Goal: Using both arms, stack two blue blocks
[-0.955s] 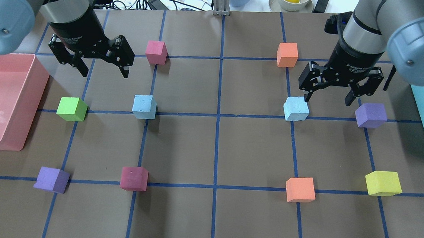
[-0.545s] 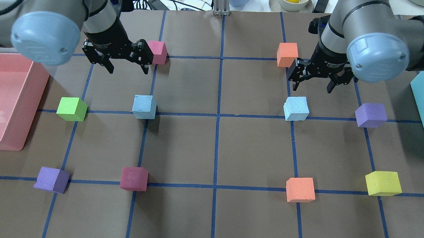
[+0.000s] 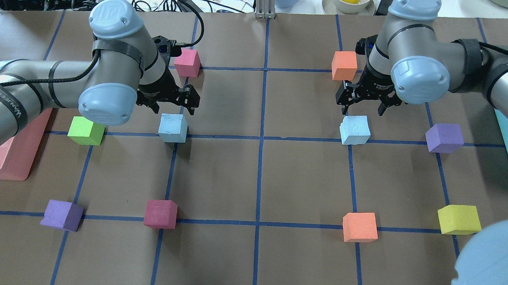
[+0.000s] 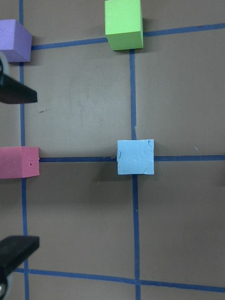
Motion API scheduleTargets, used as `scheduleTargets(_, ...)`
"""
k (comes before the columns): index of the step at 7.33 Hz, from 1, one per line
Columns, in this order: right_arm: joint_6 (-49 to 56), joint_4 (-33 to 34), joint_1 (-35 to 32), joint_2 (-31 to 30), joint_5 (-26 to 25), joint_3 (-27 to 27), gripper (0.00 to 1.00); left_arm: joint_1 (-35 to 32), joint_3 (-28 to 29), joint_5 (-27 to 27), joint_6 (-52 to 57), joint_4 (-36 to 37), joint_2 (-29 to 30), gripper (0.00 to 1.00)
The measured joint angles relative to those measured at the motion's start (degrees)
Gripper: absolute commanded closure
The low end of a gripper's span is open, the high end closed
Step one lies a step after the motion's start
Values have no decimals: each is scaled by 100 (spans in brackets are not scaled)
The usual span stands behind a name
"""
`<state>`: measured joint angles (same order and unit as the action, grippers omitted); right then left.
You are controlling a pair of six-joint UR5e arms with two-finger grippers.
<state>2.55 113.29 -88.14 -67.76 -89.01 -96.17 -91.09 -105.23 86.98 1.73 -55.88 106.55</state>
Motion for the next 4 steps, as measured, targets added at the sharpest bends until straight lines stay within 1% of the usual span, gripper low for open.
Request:
scheduleTargets(1,3,105,4,137,-7,-46,0,2,-45,157,27,133,114,0)
scheduleTargets(2,0,238,9,217,-6,-178,0,3,-61,438,16,197,219,0)
scheduleTargets(3,-3,497,16,261,-4,-373,27,3,-68,625,-18,231,329,0)
scheduleTargets(4,0,814,23,292,-3,-562,91,3,-71,697,-43,268,429,0)
